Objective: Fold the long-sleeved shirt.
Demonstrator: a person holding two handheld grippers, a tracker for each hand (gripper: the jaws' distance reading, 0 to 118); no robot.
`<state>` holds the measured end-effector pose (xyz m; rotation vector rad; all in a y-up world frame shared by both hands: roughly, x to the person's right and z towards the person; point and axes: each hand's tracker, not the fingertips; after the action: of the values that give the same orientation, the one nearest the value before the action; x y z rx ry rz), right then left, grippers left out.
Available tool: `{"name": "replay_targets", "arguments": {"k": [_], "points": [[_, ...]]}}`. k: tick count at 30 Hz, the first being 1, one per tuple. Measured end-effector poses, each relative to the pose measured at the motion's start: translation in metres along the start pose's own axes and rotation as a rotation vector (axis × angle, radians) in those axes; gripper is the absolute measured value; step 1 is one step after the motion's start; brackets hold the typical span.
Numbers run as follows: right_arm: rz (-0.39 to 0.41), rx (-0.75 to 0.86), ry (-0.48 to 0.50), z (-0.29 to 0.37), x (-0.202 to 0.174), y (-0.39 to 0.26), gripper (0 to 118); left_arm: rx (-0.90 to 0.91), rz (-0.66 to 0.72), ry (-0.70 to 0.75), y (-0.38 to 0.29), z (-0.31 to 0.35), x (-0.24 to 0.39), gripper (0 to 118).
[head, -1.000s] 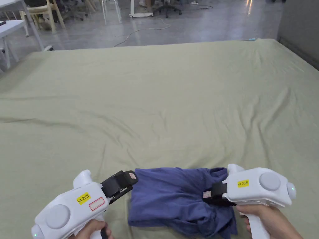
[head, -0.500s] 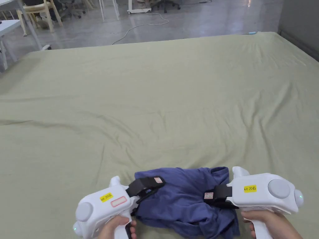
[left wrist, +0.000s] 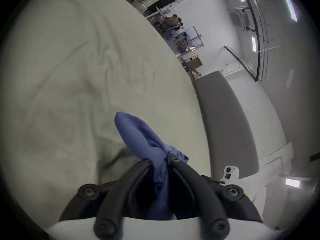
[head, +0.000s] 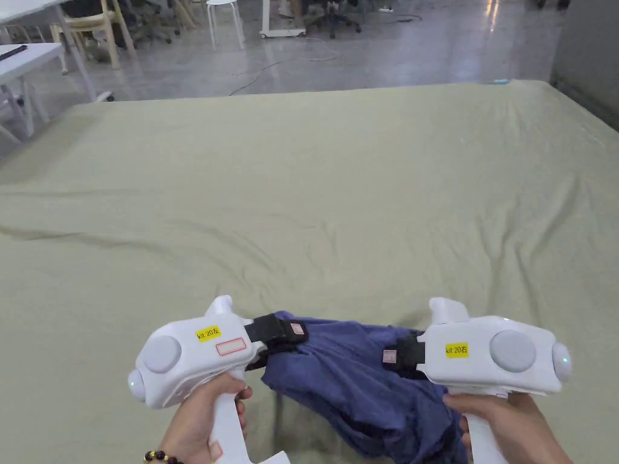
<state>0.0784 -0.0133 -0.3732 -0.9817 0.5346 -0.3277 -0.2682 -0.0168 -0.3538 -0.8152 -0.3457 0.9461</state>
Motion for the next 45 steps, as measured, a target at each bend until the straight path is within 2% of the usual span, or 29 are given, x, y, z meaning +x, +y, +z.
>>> {"name": "replay_targets", "arguments": {"k": [3,5,6,7,10,14,17,19,20,21,22,23,24,25,30,31,32,34,38,42,43,45], "points": [[0.159,0.078,-0.114,-0.009,-0.06,0.008,0,0.049,-0.111,0.077,0.026,0.031,0.007,9],[0.269,0.129,-0.123,-0.022,-0.096,0.012,0,0.076,-0.025,0.089,0.044,0.052,-0.007,9],[0.294,0.146,-0.135,-0.029,-0.111,0.015,0,0.069,-0.053,0.088,0.053,0.063,-0.013,8],[0.284,0.135,-0.137,-0.036,-0.123,0.018,0,0.082,-0.087,0.115,0.058,0.076,-0.019,8],[0.3,0.096,-0.031,-0.055,-0.157,0.027,0,0.109,-0.097,0.144,0.084,0.129,-0.048,8],[0.406,0.115,-0.046,-0.083,-0.205,0.024,0,0.196,-0.138,0.334,0.125,0.214,-0.1,8],[0.431,0.143,-0.047,-0.106,-0.233,0.014,0,0.238,-0.123,0.506,0.147,0.267,-0.142,8],[0.471,0.153,-0.036,-0.124,-0.25,0.008,0,0.277,-0.078,0.528,0.153,0.286,-0.162,8],[0.498,0.14,-0.027,-0.135,-0.259,0.005,0,0.286,-0.05,0.539,0.152,0.291,-0.17,13],[0.516,0.124,-0.024,-0.145,-0.265,0.004,0,0.301,-0.049,0.559,0.151,0.294,-0.174,28],[0.524,0.117,-0.023,-0.152,-0.271,0.002,0,0.314,-0.063,0.578,0.151,0.295,-0.173,61],[0.529,0.115,-0.021,-0.157,-0.275,0.001,0,0.346,-0.081,0.607,0.145,0.295,-0.171,111],[0.536,0.114,-0.019,-0.161,-0.279,0.001,0,0.378,-0.09,0.615,0.141,0.297,-0.17,118],[0.543,0.111,-0.023,-0.164,-0.281,0.001,0,0.462,-0.119,0.583,0.137,0.305,-0.163,116],[0.55,0.142,-0.046,-0.158,-0.285,0.016,0,0.449,-0.108,0.623,0.133,0.306,-0.137,115],[0.554,0.159,-0.053,-0.153,-0.285,0.021,0,0.458,-0.129,0.623,0.128,0.304,-0.125,111],[0.56,0.186,-0.062,-0.147,-0.284,0.026,0,0.494,-0.176,0.61,0.121,0.301,-0.109,81],[0.571,0.229,-0.077,-0.131,-0.28,0.039,0,0.56,-0.277,0.654,0.103,0.288,-0.074,0],[0.569,0.374,-0.112,-0.075,-0.26,0.063,0,0.672,-0.529,0.748,0.069,0.248,0.007,0],[0.517,0.545,-0.206,-0.002,-0.218,0.081,0,0.795,-0.645,0.683,0.046,0.196,0.083,0],[0.506,0.575,-0.23,0.013,-0.206,0.083,0,0.856,-0.729,0.672,0.043,0.186,0.098,0],[0.471,0.645,-0.305,0.053,-0.184,0.081,0,0.897,-0.73,0.581,0.036,0.163,0.118,0]]}}
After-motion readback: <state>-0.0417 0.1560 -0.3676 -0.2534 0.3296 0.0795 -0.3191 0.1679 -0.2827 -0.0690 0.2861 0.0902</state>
